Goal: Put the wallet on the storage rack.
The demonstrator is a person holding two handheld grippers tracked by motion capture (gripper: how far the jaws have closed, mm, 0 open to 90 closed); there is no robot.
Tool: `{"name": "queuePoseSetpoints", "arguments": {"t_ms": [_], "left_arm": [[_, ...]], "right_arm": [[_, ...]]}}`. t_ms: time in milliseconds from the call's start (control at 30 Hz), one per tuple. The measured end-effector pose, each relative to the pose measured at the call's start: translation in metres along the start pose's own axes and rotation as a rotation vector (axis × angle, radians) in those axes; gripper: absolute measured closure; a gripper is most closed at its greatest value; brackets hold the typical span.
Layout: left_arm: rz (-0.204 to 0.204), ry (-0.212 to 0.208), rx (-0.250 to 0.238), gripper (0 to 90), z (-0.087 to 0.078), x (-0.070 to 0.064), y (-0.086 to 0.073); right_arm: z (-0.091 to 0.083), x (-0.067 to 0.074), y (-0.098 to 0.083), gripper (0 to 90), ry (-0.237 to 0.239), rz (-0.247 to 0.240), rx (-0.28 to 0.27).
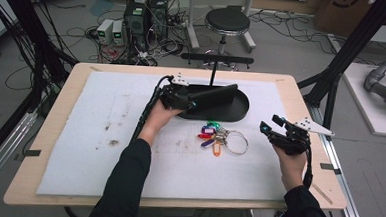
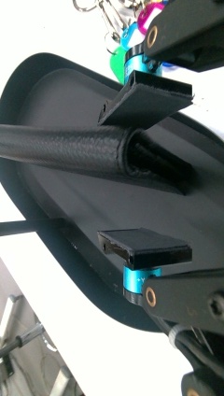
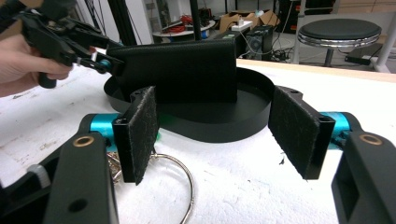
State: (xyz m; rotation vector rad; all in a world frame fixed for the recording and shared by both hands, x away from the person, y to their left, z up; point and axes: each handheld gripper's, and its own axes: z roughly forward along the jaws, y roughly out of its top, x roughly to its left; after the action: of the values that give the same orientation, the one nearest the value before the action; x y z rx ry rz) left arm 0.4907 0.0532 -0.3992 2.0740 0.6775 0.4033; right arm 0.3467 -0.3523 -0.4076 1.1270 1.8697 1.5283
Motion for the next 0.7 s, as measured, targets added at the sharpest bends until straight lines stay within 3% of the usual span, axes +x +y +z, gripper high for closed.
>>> {"name": "queuePoseSetpoints", "arguments": {"t_ms": [333,533,700], "left_arm": [[0.010,0.020,-0.079,34.7,-0.047,-0.009,-0.013],[-0.003,0.002,-0.170,32.2,-0.087,-0.017,-0.029],[-0.004,0.007,-0.211,26.3,-0.121,-0.025,-0.046]], "right_arm": [[0.000,-0.001,-0.001,33.9,-0.008,-0.001,0.010],[0.001,0.001,-0.001,33.9,-0.006,-0.004,0.021],[0.003,0.004,0.000,34.0,-0.021,-0.015,0.022]]}}
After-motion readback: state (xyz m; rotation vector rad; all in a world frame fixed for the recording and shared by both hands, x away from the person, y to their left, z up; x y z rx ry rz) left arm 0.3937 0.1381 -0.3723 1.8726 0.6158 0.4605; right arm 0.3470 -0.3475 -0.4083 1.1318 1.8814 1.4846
